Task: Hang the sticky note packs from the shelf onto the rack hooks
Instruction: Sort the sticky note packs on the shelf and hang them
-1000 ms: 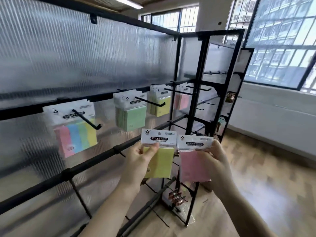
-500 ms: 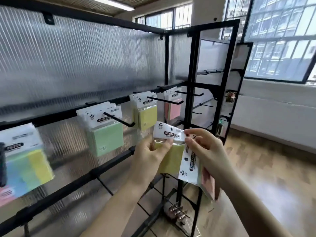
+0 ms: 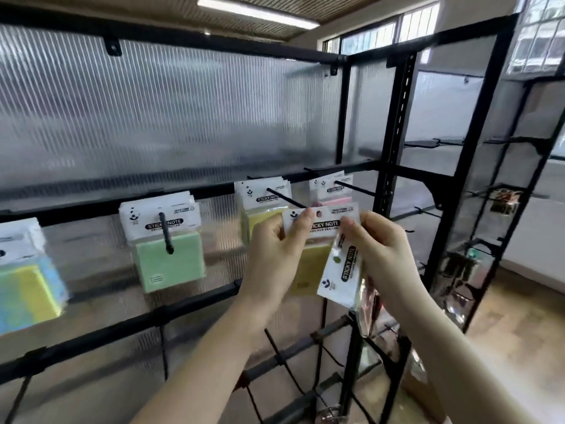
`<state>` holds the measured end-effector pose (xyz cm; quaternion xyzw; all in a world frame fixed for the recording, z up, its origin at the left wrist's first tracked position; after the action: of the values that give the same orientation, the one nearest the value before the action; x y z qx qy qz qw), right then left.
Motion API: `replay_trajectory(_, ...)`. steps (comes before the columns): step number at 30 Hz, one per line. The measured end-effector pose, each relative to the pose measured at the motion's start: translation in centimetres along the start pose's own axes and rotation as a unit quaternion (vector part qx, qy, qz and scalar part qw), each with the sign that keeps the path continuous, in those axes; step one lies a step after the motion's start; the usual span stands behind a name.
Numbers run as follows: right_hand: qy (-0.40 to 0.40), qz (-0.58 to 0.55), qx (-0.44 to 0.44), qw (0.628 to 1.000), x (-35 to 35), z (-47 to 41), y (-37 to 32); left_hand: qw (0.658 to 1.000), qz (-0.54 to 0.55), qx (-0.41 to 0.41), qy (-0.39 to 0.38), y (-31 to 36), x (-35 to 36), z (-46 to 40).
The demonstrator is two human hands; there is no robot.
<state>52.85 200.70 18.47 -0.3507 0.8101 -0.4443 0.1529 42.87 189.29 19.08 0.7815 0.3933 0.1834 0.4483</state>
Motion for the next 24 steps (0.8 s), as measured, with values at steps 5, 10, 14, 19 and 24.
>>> replay_trajectory(5, -0.046, -0.040, 0.020, 0.998, -0.7, -1.9, 1.1, 0.997, -0.038, 0.008, 0.068, 0.2, 1.2, -0.3)
replay_trajectory(10, -0.088, -0.050, 0.028, 0.994, -0.8, -3.3, 1.8, 0.993, -0.060, 0.001, 0.106, 0.3, 1.8, -0.1)
replay_trajectory(14, -0.118, -0.055, 0.032, 0.991, -0.8, -3.9, 2.3, 0.985, -0.104, 0.006, 0.139, 0.1, 2.0, -0.1)
replay_trajectory(19, -0.115, -0.006, 0.032, 0.993, 0.1, -4.5, 3.6, 0.970, -0.169, 0.017, 0.175, -1.0, 1.8, -0.4)
replay_trajectory(24, -0.074, 0.061, 0.044, 0.994, 1.0, -5.7, 5.3, 0.950, -0.211, 0.000, 0.231, -3.6, 0.3, -0.8)
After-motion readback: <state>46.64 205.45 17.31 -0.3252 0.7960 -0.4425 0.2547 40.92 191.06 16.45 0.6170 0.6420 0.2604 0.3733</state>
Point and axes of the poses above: each hand's wrist, its own z-axis away from the middle knuckle, its own x-axis out of the palm, y = z × x, the point moved 2 cm from there along -z, towards the middle knuckle, and after that the axes turned 4 degrees about -z, right-handed, at the moved point
